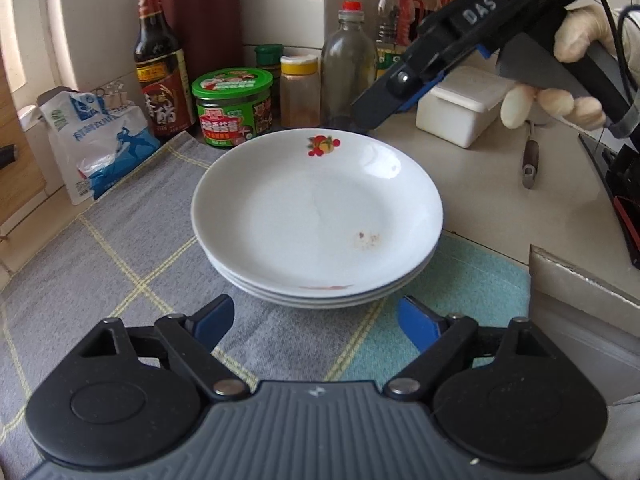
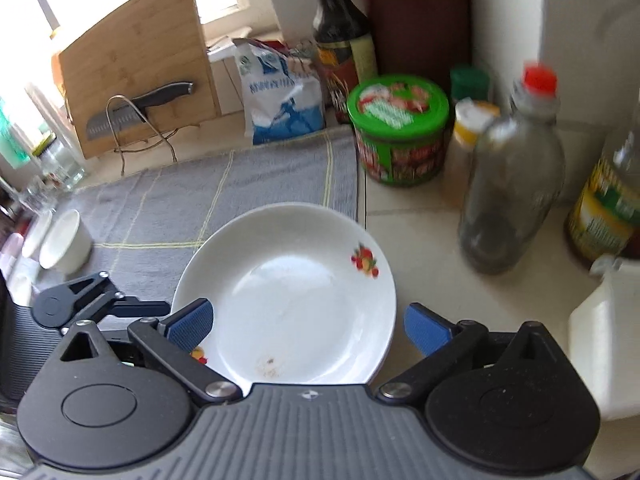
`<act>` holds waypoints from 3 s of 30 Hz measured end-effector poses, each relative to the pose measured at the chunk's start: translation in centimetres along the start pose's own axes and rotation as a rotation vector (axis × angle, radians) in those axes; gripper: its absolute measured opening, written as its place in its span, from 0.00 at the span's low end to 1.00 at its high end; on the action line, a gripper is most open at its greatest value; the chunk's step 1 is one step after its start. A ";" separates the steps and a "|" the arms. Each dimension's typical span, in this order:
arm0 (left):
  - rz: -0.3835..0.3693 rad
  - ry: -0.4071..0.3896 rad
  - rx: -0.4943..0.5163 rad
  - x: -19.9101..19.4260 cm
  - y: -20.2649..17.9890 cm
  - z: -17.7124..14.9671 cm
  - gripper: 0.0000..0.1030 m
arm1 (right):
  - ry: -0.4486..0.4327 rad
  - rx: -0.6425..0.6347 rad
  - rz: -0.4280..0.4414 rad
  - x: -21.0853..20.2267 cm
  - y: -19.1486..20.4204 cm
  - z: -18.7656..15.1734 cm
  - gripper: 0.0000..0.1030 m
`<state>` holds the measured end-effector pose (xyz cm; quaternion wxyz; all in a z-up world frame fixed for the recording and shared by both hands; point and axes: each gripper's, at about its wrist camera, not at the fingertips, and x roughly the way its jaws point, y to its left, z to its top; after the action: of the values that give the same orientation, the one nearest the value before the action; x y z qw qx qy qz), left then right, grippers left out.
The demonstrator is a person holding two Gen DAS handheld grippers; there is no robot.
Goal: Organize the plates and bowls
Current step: 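Move the right gripper toward the white pink-flower bowls, then grasp the rim of a white pink-flower bowl with the right gripper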
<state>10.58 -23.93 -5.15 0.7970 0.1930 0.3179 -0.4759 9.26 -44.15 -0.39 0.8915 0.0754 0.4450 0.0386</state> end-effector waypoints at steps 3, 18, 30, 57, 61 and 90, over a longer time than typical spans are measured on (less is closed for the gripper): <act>0.025 -0.029 -0.029 -1.2 0.3 -0.4 0.88 | -0.068 -0.073 -0.093 -0.4 2.3 -0.1 1.00; 0.359 -0.049 -0.272 -9.8 3.3 -4.7 0.89 | -0.235 -0.266 -0.025 2.1 12.1 -0.1 1.00; 0.477 -0.094 -0.289 -20.9 7.8 -12.9 0.89 | -0.195 -0.361 0.146 3.4 25.4 -2.0 1.00; 0.502 -0.006 -0.303 -24.5 12.9 -24.8 0.87 | 0.027 -0.509 0.380 11.8 43.2 -4.1 0.97; 0.482 -0.020 -0.302 -24.3 13.1 -24.8 0.83 | 0.054 -0.498 0.394 12.7 43.3 -3.7 0.90; 0.415 -0.008 -0.266 -24.4 12.5 -22.6 0.79 | 0.082 -0.408 0.436 11.1 41.2 -3.0 0.79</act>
<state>5.87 11.28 -4.62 0.8972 0.1459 0.3282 -0.2569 13.44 -1.74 -3.96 0.8402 -0.0131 0.4368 0.3210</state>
